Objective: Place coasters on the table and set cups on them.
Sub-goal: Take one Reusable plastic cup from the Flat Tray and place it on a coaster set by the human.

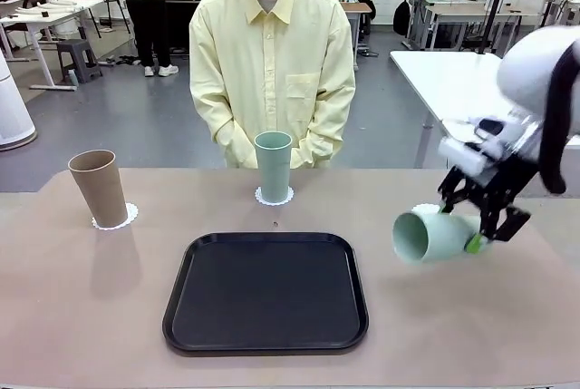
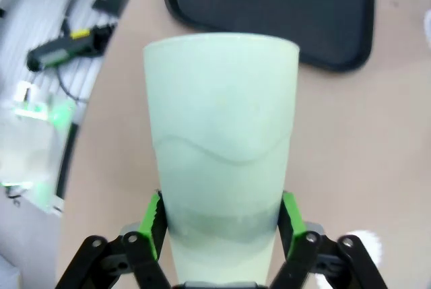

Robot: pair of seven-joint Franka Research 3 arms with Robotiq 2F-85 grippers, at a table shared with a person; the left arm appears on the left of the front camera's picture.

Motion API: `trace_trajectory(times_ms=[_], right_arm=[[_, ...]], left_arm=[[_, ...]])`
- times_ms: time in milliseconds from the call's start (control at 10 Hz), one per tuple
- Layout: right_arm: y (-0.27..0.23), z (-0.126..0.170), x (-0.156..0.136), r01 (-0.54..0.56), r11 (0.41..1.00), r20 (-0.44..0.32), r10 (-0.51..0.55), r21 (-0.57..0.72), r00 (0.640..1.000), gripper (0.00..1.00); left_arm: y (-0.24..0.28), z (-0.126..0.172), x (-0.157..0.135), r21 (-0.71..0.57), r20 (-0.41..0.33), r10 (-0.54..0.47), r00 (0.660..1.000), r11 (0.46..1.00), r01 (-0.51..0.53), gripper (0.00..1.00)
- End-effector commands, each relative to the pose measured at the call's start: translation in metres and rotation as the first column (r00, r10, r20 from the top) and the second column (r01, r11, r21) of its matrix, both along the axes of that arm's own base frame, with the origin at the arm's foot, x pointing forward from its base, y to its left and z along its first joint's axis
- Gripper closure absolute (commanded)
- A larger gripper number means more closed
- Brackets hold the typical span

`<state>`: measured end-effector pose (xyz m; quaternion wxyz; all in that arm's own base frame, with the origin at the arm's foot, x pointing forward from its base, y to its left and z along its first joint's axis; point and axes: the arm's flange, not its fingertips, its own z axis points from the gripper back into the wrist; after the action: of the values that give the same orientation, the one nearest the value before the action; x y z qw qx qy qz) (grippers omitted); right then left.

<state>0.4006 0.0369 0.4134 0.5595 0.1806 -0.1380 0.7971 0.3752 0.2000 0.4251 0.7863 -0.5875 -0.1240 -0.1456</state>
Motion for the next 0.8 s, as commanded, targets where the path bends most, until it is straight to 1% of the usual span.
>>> trace_trajectory(times_ms=[0, 100, 200, 400, 600, 700], right_arm=[[-0.026, 0.042, 0.010, -0.073, 0.965, -0.007, 0.077, 0.251, 0.997, 0.35], [-0.038, 0.056, 0.015, -0.087, 0.933, 0.028, 0.083, 0.349, 0.996, 0.35], [-0.051, 0.063, 0.023, -0.062, 0.899, 0.025, 0.056, 0.433, 0.998, 0.35], [-0.079, 0.064, 0.046, 0.059, 0.773, -0.009, -0.068, 0.632, 0.998, 0.35], [-0.104, 0.053, 0.067, 0.137, 0.631, -0.060, -0.141, 0.764, 0.988, 0.35], [-0.116, 0.047, 0.075, 0.156, 0.560, -0.090, -0.144, 0.814, 0.985, 0.35]], left_arm=[[-0.001, 0.003, 0.000, 0.001, -0.010, 0.014, 1.000, 1.000, -0.014, 0.00], [-0.001, 0.003, 0.000, 0.001, -0.010, 0.014, 1.000, 1.000, -0.014, 0.00], [-0.001, 0.003, 0.000, 0.001, -0.010, 0.014, 1.000, 1.000, -0.014, 0.00], [-0.001, 0.003, 0.000, 0.001, -0.010, 0.014, 1.000, 1.000, -0.014, 0.00], [-0.001, 0.003, 0.000, 0.001, -0.010, 0.014, 1.000, 1.000, -0.014, 0.00], [-0.001, 0.003, 0.000, 0.001, -0.010, 0.014, 1.000, 1.000, -0.014, 0.00]])
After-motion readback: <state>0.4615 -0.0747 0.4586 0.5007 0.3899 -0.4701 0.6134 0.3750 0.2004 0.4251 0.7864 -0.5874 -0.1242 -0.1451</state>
